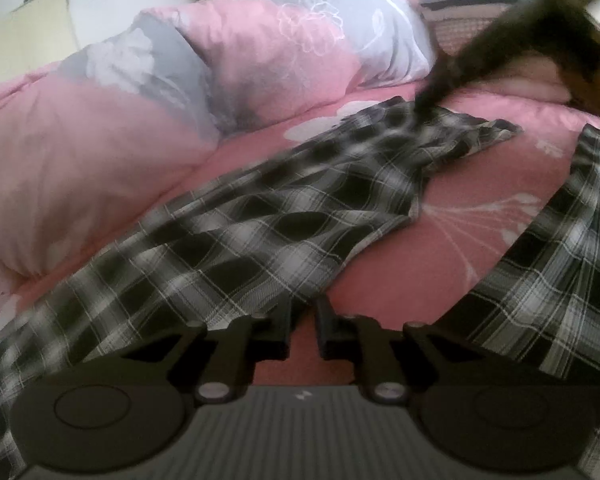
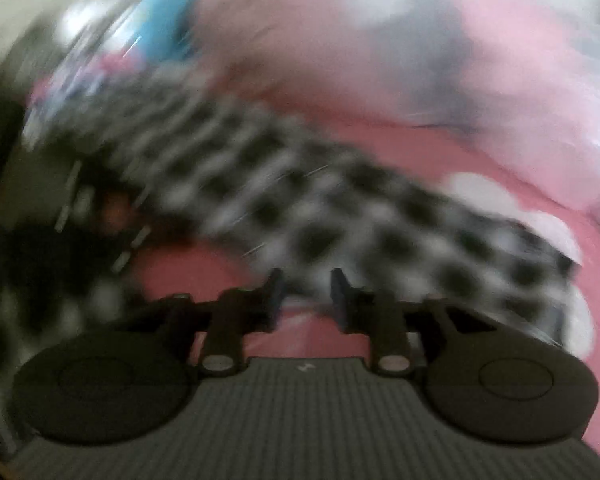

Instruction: Fold clothes

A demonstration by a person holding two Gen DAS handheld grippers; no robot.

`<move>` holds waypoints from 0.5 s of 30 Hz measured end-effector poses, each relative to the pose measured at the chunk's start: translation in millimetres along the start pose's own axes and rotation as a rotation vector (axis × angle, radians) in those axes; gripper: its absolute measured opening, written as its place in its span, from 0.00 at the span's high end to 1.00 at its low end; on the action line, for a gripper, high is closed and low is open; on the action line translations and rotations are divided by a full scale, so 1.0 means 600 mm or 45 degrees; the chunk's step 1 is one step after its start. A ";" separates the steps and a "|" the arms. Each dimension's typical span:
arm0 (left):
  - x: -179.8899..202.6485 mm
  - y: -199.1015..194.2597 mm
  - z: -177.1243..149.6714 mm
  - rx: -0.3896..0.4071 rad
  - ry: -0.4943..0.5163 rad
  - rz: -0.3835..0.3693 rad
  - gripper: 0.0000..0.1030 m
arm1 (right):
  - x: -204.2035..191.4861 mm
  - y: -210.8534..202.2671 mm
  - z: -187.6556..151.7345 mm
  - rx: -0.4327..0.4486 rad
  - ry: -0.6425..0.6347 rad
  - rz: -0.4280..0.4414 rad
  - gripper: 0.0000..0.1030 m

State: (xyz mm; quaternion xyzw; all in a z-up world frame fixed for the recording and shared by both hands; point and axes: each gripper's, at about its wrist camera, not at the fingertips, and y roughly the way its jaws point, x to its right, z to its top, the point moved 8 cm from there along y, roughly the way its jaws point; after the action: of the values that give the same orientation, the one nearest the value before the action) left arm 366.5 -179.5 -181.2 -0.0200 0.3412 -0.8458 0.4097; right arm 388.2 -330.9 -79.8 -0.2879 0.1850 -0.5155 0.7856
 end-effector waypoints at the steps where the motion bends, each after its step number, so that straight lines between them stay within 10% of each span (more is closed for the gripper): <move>1: -0.001 0.001 0.000 -0.001 -0.005 -0.004 0.88 | 0.042 -0.011 0.010 0.036 0.101 -0.040 0.68; 8: -0.008 0.005 -0.003 -0.004 -0.043 -0.032 0.88 | 0.337 0.001 0.006 0.063 0.805 -0.277 0.66; 15: -0.010 0.007 -0.003 -0.004 -0.061 -0.045 0.88 | 0.407 0.048 -0.026 0.036 1.042 -0.260 0.70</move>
State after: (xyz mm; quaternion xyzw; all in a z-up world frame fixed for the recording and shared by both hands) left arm 372.9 -175.8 -183.6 -0.0469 0.3323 -0.8517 0.4025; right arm 497.1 -549.8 -108.7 -0.0655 0.4451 -0.6650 0.5961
